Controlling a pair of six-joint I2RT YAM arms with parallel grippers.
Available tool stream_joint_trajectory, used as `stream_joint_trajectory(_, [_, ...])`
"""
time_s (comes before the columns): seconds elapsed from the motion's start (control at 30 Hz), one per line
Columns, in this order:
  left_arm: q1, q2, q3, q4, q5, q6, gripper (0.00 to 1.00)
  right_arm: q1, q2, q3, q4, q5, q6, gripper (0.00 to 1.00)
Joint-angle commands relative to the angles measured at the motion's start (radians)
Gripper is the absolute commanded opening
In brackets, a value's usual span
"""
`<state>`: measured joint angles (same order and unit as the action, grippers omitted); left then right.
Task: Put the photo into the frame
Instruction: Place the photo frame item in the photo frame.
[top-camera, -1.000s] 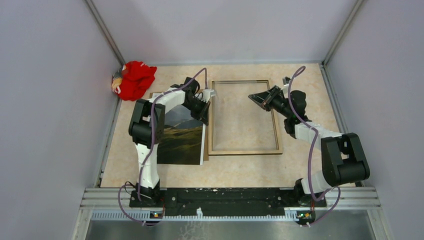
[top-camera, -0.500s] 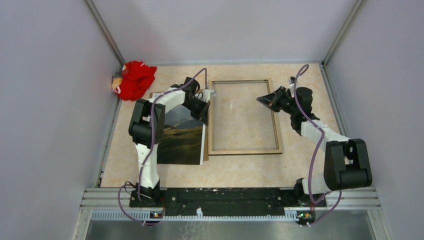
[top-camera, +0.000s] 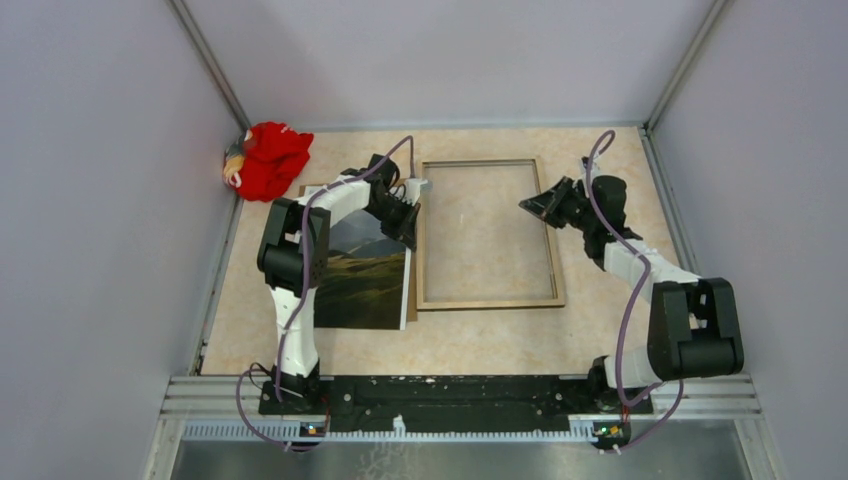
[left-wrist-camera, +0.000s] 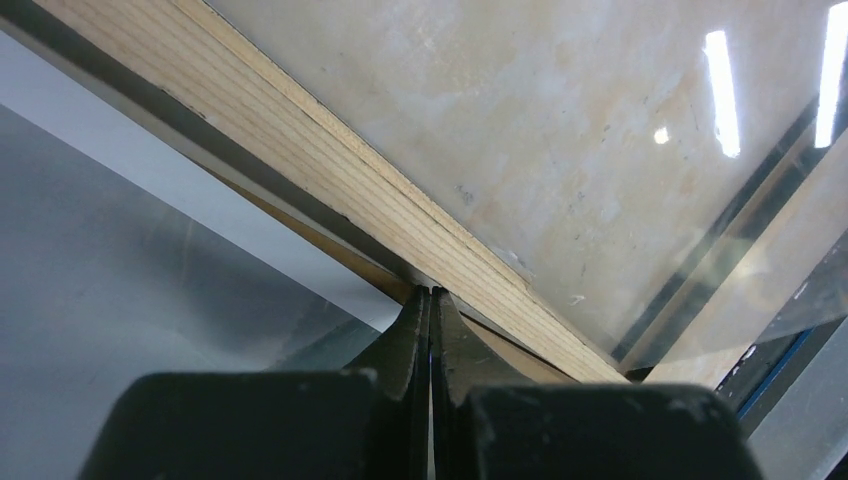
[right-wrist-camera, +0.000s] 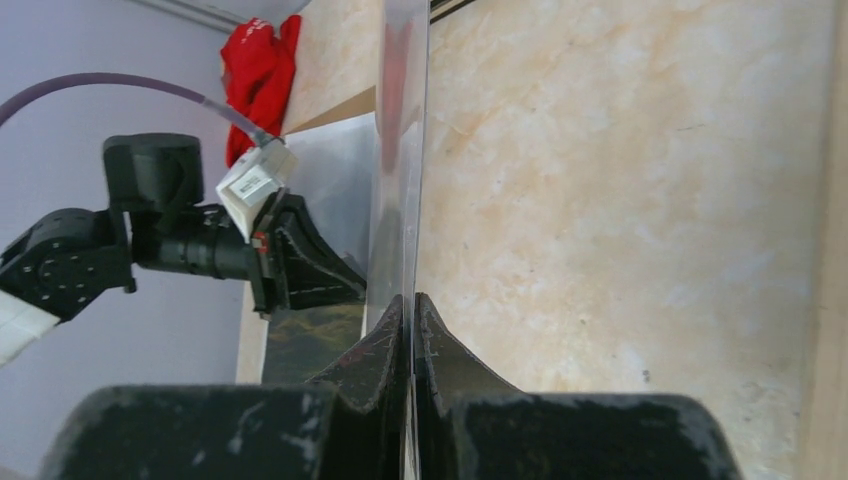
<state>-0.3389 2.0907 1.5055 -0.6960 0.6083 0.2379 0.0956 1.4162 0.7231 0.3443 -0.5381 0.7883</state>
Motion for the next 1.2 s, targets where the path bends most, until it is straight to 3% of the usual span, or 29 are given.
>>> stream_joint_trajectory(0.0, [-0.008, 0.001, 0.018, 0.040, 0.001, 0.015, 0.00, -0.010, -0.009, 0.024, -0.114, -0.007, -0.111, 0.00])
stream_joint_trajectory(0.4, [-0.008, -0.003, 0.011, 0.047, 0.001, 0.017, 0.00, -0.014, -0.021, 0.015, -0.058, -0.057, -0.096, 0.00])
stream_joint_trajectory(0.93, [0.005, -0.017, -0.006, 0.057, 0.012, 0.013, 0.00, -0.014, -0.187, -0.036, 0.076, -0.182, -0.043, 0.00])
stream_joint_trajectory(1.17, [0.027, -0.020, -0.013, 0.060, 0.036, 0.002, 0.00, -0.003, -0.160, -0.065, 0.231, -0.232, 0.038, 0.00])
